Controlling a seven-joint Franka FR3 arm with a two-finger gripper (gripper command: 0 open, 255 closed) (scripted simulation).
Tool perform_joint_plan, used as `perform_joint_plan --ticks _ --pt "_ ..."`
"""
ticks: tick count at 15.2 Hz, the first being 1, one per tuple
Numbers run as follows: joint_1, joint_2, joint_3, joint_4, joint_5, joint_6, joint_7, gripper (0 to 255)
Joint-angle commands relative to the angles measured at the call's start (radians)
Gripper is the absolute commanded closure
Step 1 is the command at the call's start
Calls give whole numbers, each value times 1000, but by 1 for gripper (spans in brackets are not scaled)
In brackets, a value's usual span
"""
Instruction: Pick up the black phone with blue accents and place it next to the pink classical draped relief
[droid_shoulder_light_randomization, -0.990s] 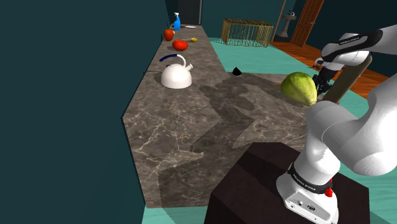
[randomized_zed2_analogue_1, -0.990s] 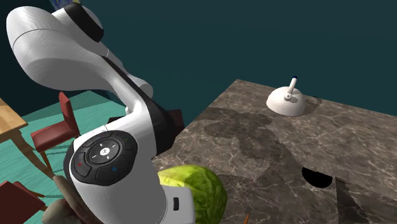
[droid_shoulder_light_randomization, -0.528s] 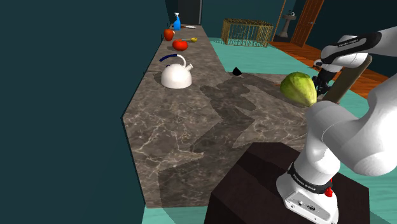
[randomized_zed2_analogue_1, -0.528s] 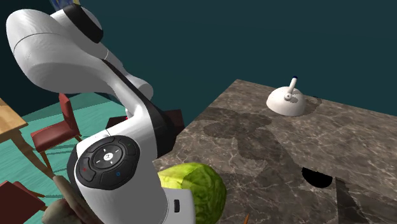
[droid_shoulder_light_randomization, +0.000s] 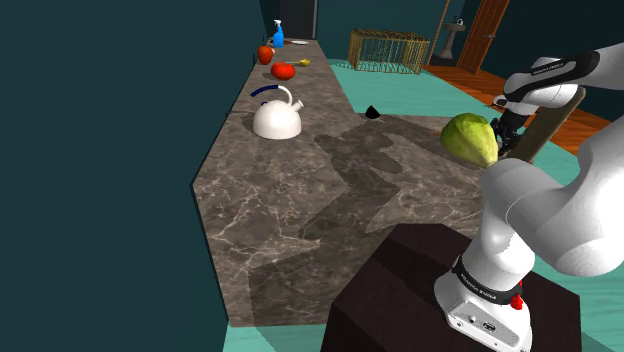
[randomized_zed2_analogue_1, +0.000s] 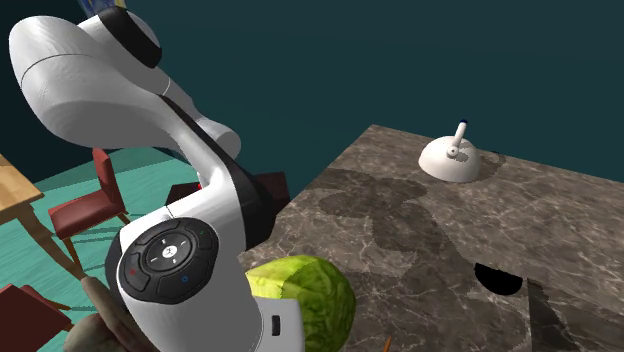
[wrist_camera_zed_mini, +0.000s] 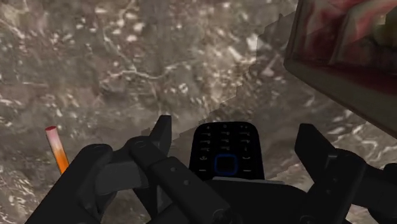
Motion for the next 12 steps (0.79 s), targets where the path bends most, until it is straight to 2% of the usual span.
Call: perform_joint_plan --ticks 1,4,12 --pt "-17 17 22 11 21 -24 -13 0" --pt "-63 62 80 45 74 -91 -45 0" --pt "-63 62 80 45 74 -91 -45 0"
